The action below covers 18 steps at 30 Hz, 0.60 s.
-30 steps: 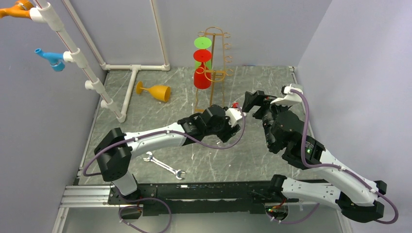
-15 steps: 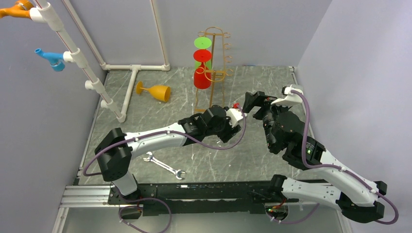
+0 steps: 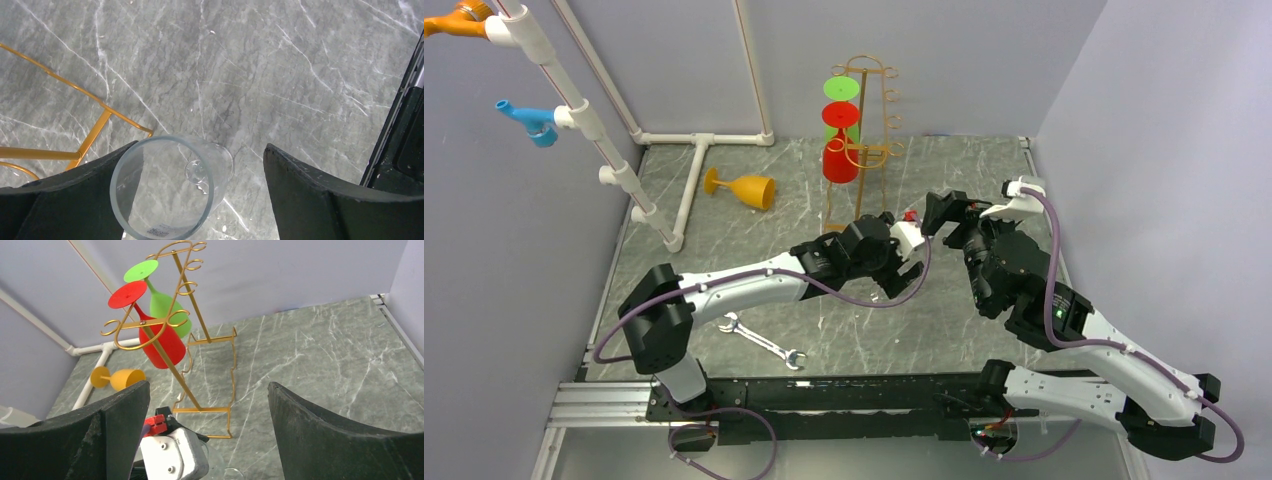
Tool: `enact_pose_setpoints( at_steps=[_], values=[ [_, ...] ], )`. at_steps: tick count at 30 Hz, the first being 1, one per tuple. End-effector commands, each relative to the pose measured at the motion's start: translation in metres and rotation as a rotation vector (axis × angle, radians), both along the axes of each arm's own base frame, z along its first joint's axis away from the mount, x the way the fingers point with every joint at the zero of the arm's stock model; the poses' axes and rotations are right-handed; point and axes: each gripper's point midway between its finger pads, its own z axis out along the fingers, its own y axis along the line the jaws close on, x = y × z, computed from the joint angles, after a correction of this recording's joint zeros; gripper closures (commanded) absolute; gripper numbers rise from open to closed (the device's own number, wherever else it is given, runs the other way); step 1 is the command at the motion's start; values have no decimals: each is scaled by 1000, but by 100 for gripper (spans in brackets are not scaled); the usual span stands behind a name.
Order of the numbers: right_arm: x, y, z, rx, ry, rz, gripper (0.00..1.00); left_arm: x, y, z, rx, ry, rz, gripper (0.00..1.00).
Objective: Take the wine glass off the wine glass rack
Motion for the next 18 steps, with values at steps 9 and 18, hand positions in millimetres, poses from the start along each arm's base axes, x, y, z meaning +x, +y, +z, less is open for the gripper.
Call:
enact_pose_setpoints(
  at_steps=[9,18],
  values=[
    [-5,-3,23,54,-48,28,10,-15,10,103,-150,-131,-17,1],
    [-6,-1,27,63,-53,41,10,-12,68,159,-173,-266,163,1]
  ],
)
